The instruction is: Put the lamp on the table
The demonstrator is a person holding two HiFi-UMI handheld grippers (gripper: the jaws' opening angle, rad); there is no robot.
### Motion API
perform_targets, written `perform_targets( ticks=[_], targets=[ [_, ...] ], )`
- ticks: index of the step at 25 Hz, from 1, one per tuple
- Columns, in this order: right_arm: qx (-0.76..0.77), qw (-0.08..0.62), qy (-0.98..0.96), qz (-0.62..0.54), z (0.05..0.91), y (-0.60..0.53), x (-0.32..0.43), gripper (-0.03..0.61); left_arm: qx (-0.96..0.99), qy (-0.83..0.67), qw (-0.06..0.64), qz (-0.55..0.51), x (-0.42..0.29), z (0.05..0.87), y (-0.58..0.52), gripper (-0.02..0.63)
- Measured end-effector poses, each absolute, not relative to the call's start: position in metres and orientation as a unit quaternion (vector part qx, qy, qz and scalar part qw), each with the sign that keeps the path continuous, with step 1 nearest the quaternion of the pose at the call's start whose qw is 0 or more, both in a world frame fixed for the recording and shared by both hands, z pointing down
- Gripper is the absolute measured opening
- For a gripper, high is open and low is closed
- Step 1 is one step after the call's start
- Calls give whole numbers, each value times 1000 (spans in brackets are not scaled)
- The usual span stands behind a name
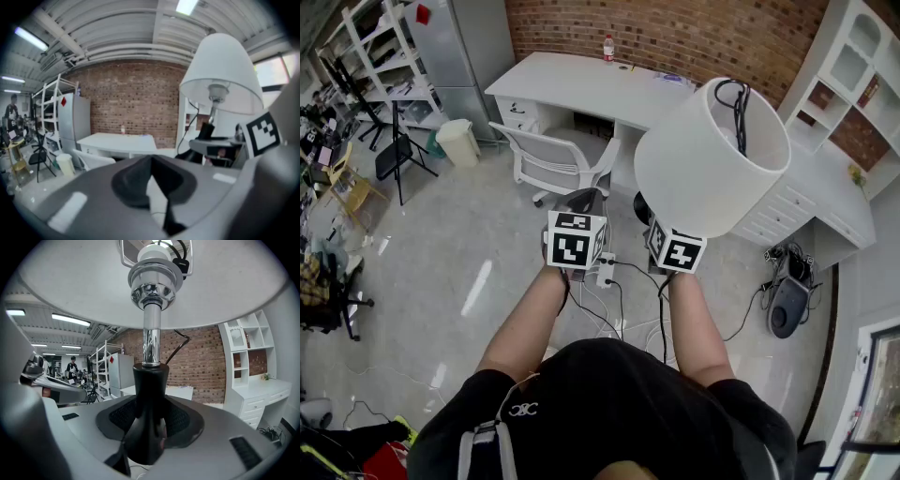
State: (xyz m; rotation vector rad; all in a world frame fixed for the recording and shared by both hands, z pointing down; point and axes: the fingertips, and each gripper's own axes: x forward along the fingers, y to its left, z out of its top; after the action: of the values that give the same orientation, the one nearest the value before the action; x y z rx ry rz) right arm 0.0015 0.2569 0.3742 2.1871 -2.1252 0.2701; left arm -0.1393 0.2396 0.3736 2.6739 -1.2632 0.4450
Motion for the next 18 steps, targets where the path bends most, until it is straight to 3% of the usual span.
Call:
perform_targets(
  ticks=[18],
  targets=[
    [701,52,-706,87,383,250,26,160,877,-447,104,144,-122,389,240,2]
  ],
)
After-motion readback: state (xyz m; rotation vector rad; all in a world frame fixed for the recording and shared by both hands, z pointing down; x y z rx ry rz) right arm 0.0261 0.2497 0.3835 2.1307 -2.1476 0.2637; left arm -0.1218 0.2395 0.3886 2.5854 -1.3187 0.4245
